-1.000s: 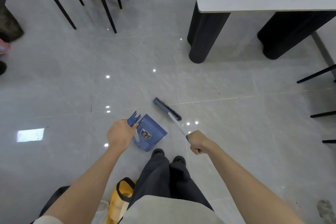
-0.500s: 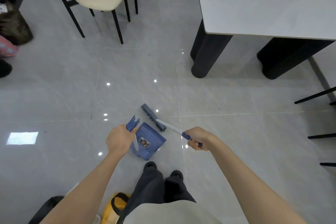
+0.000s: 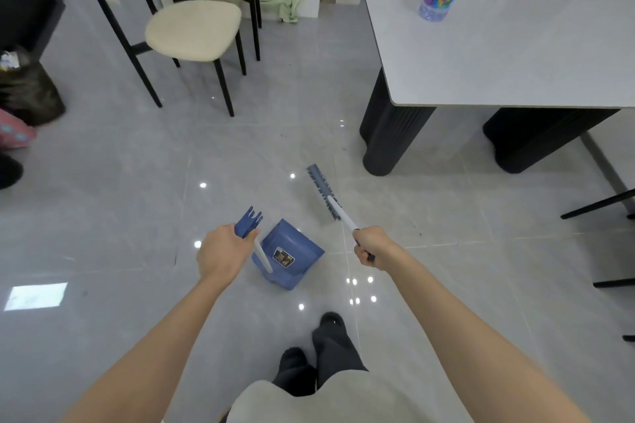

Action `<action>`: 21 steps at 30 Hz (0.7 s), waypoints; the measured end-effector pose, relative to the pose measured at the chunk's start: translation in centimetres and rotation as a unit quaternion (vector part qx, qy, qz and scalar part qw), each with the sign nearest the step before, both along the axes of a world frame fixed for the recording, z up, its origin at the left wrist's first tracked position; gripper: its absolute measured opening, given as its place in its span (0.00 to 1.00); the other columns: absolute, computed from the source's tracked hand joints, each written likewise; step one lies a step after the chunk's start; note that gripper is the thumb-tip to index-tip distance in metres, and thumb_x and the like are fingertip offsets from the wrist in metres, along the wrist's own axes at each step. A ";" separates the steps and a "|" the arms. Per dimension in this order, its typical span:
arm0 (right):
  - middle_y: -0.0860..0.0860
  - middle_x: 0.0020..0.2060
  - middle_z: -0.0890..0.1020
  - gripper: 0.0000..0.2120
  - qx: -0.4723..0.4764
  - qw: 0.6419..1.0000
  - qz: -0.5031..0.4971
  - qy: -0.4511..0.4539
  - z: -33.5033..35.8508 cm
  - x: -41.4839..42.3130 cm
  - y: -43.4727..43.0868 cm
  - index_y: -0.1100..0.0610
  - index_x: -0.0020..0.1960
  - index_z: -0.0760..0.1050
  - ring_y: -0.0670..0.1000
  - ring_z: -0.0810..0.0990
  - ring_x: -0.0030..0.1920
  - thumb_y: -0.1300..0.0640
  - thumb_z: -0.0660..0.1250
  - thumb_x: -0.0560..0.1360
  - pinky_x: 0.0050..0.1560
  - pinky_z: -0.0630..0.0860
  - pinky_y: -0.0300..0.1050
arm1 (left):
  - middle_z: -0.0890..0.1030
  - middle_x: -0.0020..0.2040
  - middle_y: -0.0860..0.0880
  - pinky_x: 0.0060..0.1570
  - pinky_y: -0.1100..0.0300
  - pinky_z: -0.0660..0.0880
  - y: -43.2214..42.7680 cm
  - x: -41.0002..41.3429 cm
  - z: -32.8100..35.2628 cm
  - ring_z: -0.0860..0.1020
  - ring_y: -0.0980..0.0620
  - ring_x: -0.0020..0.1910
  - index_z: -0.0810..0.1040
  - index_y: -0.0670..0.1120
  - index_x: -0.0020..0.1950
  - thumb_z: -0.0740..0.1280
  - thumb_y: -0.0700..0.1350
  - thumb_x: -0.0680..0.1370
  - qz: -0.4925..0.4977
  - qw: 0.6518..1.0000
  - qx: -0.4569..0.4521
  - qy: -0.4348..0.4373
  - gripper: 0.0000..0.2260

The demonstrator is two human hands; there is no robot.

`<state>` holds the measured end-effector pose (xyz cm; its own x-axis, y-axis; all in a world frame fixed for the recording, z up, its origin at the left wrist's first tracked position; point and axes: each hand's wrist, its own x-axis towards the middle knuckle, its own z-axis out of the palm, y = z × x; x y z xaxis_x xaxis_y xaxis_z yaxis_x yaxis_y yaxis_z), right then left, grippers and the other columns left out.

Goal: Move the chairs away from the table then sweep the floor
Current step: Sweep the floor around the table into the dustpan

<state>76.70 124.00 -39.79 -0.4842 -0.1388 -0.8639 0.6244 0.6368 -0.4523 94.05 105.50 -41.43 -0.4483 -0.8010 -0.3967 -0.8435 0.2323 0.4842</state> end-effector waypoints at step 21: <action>0.51 0.30 0.69 0.16 0.058 0.993 0.076 0.065 -4.0 -26.1 -16.9 0.53 0.33 0.63 0.49 0.68 0.27 0.59 0.55 0.80 0.27 0.68 0.39 | 0.76 0.31 0.47 0.35 0.57 0.72 -20.1 -27.2 0.3 0.80 0.42 0.37 0.71 0.50 0.32 0.65 0.58 0.76 -0.074 0.996 -0.034 -0.031 0.17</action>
